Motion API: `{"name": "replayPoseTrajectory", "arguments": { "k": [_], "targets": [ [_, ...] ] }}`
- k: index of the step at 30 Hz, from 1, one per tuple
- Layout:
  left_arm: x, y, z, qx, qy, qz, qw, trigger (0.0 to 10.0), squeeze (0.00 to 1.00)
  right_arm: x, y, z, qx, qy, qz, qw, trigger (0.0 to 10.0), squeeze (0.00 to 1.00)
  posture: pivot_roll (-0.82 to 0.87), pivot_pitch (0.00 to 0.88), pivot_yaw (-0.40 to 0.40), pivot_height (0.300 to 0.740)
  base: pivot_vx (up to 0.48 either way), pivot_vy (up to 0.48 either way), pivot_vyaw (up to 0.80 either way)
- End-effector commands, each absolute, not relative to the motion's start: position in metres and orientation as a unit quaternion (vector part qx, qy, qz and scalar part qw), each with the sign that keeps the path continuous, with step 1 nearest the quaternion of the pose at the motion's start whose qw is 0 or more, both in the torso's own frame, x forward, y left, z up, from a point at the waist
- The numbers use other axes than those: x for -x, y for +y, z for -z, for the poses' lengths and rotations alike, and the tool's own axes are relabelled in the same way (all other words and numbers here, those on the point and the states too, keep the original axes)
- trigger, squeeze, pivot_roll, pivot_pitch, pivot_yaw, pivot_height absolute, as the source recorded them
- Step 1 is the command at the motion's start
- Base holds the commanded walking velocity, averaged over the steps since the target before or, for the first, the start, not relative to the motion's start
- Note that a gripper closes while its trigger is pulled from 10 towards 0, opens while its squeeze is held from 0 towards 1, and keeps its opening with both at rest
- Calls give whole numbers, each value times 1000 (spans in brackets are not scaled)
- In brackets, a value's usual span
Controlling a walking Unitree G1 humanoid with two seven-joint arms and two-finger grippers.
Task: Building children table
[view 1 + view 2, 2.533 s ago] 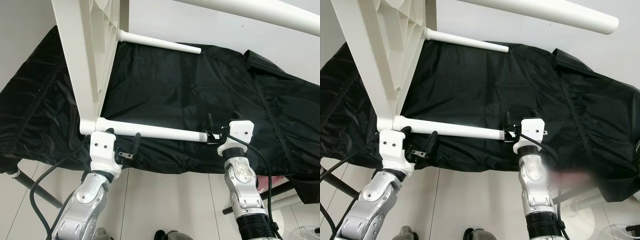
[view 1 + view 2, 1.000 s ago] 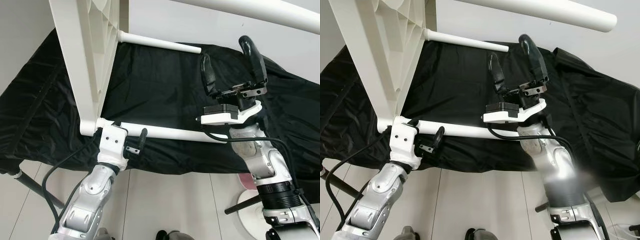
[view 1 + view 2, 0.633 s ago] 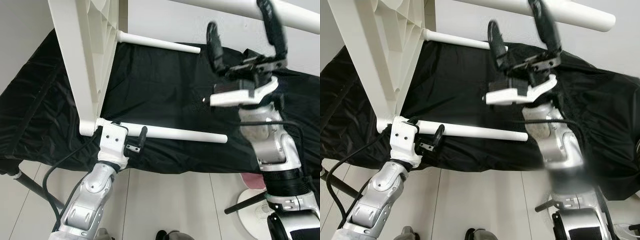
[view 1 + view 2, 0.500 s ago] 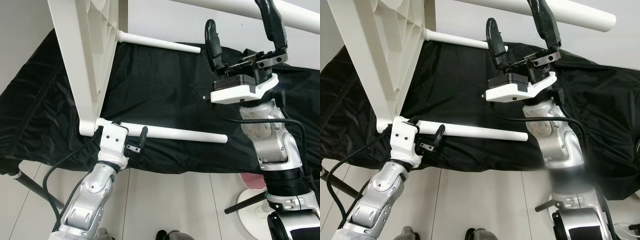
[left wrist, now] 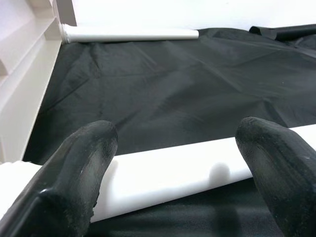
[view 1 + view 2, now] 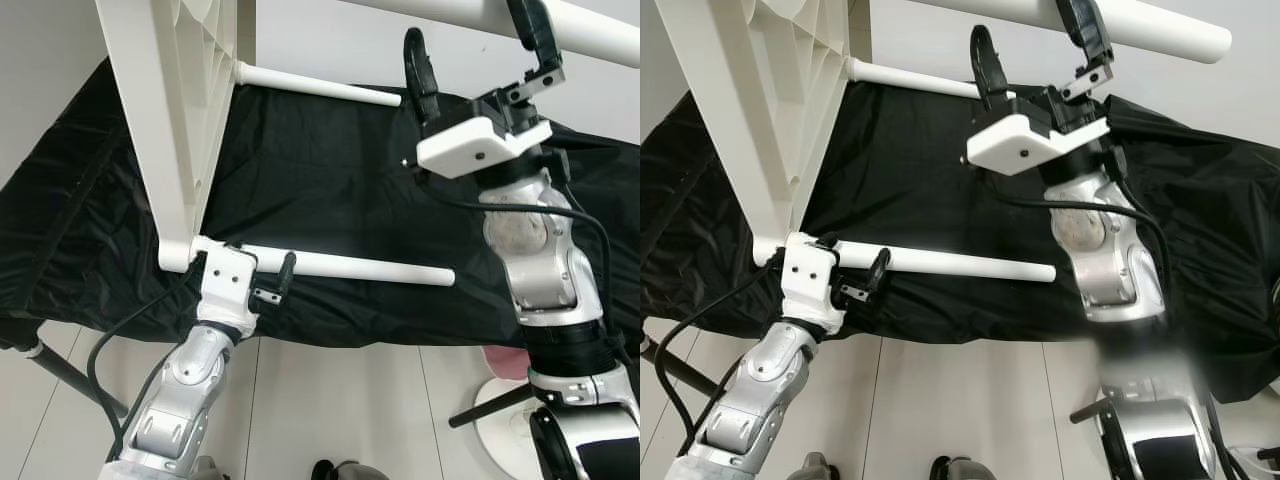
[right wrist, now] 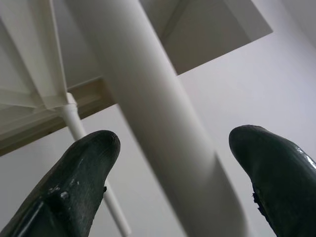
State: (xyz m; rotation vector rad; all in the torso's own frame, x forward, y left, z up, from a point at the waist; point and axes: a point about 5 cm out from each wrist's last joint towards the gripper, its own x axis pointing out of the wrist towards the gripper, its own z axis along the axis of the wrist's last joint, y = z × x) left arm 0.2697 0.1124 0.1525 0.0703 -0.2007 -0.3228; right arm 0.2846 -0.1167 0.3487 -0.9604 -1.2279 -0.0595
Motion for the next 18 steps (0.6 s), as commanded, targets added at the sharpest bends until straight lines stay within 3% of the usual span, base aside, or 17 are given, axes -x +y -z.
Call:
{"name": "replayPoseTrajectory", "arguments": {
  "k": [1, 10, 18],
  "targets": [
    [-269, 107, -151, -38, -99, 187, 977, 10000, 0, -286, -114, -355, 441, -556, 43, 703, 10000, 0, 69, 117, -91, 740, 0, 0, 0],
    [-269, 107, -151, -37, -99, 186, 977, 10000, 0, -291, -101, -370, 461, -527, 55, 712, 10000, 0, 69, 114, -92, 740, 0, 0, 0],
    [-267, 104, -151, -15, -83, 187, 979, 10000, 0, -304, -92, -367, 476, -461, 41, 748, 10000, 0, 74, 117, -97, 740, 0, 0, 0]
  ]
}}
